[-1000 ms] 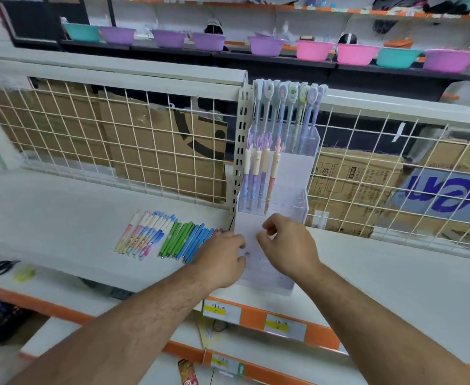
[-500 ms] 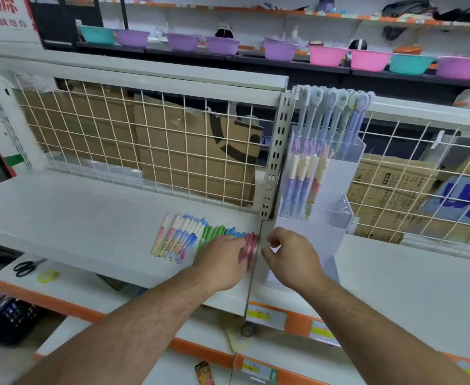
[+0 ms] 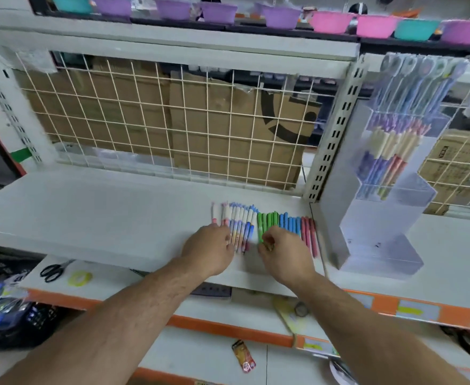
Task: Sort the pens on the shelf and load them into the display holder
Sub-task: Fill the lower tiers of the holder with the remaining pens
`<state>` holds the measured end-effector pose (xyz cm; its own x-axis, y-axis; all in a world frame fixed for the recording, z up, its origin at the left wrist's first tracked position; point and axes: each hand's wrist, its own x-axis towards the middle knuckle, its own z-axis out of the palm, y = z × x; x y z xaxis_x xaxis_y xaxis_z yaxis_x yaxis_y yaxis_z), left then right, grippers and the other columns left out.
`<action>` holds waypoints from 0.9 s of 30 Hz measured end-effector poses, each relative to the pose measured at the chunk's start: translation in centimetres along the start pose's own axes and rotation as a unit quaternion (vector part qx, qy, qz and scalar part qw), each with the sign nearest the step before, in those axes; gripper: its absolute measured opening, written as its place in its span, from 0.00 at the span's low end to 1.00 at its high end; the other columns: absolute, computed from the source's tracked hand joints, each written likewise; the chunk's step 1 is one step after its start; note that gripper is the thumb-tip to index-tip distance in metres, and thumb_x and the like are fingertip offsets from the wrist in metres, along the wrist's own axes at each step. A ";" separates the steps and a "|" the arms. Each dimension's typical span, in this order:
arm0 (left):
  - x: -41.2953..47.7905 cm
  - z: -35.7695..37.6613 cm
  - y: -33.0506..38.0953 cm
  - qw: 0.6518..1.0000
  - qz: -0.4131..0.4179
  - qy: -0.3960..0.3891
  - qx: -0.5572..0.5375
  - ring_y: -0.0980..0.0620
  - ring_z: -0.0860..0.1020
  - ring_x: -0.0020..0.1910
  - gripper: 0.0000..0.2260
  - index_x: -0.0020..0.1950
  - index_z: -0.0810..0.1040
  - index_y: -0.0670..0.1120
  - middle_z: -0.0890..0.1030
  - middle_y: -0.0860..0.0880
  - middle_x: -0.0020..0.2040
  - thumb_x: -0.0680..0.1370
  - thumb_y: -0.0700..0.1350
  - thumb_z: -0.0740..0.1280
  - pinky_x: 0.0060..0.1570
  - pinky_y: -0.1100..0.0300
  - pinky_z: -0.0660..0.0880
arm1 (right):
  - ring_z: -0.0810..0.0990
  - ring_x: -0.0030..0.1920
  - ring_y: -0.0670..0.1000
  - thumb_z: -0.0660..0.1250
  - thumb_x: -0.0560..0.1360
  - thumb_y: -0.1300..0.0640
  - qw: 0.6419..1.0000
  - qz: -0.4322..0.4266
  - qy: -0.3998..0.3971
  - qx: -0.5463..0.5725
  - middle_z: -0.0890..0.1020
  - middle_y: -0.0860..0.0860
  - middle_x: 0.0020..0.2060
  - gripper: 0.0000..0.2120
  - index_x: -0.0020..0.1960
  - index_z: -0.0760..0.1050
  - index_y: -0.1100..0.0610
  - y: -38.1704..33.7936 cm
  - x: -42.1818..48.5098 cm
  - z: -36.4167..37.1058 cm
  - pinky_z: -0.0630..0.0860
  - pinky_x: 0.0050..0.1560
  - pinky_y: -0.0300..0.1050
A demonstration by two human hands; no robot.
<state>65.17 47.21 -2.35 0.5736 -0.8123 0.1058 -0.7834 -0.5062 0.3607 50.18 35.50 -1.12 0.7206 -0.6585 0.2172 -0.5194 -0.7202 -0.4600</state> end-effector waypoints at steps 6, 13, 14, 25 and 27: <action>1.4 0.5 -2.7 0.995 -0.092 -0.022 -0.038 0.47 0.76 0.48 0.24 0.62 0.73 0.44 0.77 0.45 0.53 0.78 0.61 0.64 0.40 0.56 0.69 | 0.78 0.39 0.50 0.68 0.78 0.55 0.999 0.036 0.008 0.039 0.81 0.48 0.40 0.04 0.45 0.77 0.54 -0.9 -0.7 2.1 0.77 0.39 0.47; 3.6 0.8 -3.0 0.980 -0.178 -0.049 -0.074 0.46 0.75 0.46 0.19 0.58 0.72 0.43 0.78 0.44 0.55 0.74 0.54 0.67 0.37 0.57 0.69 | 0.78 0.38 0.45 0.67 0.80 0.52 0.994 0.086 0.004 0.072 0.80 0.45 0.39 0.06 0.46 0.77 0.53 -0.3 -1.5 3.5 0.72 0.36 0.38; 3.7 0.8 -3.1 0.978 -0.184 -0.049 -0.079 0.47 0.74 0.44 0.16 0.57 0.72 0.43 0.78 0.44 0.54 0.74 0.51 0.67 0.35 0.58 0.68 | 0.78 0.38 0.44 0.68 0.80 0.53 0.992 0.094 0.008 0.089 0.80 0.44 0.38 0.05 0.45 0.77 0.52 -0.2 -1.4 3.6 0.70 0.36 0.35; 4.2 1.6 -3.5 0.976 -0.205 -0.027 -0.066 0.43 0.80 0.49 0.14 0.55 0.72 0.41 0.80 0.43 0.54 0.74 0.47 0.69 0.37 0.59 0.70 | 0.79 0.36 0.39 0.68 0.79 0.49 0.985 0.117 0.039 0.124 0.81 0.41 0.35 0.07 0.44 0.79 0.50 0.5 -1.5 5.1 0.71 0.32 0.27; 4.3 1.6 -3.6 0.977 -0.202 -0.032 -0.061 0.44 0.80 0.49 0.14 0.55 0.74 0.40 0.81 0.43 0.53 0.75 0.47 0.68 0.38 0.59 0.72 | 0.79 0.35 0.40 0.69 0.79 0.48 0.984 0.118 0.041 0.124 0.81 0.41 0.34 0.08 0.44 0.80 0.50 0.7 -1.5 5.3 0.72 0.34 0.30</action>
<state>70.09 45.12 -4.70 0.8108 -0.5717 -0.1256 -0.4592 -0.7544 0.4691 51.20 37.14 -6.26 0.5483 -0.8240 0.1425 -0.5325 -0.4754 -0.7003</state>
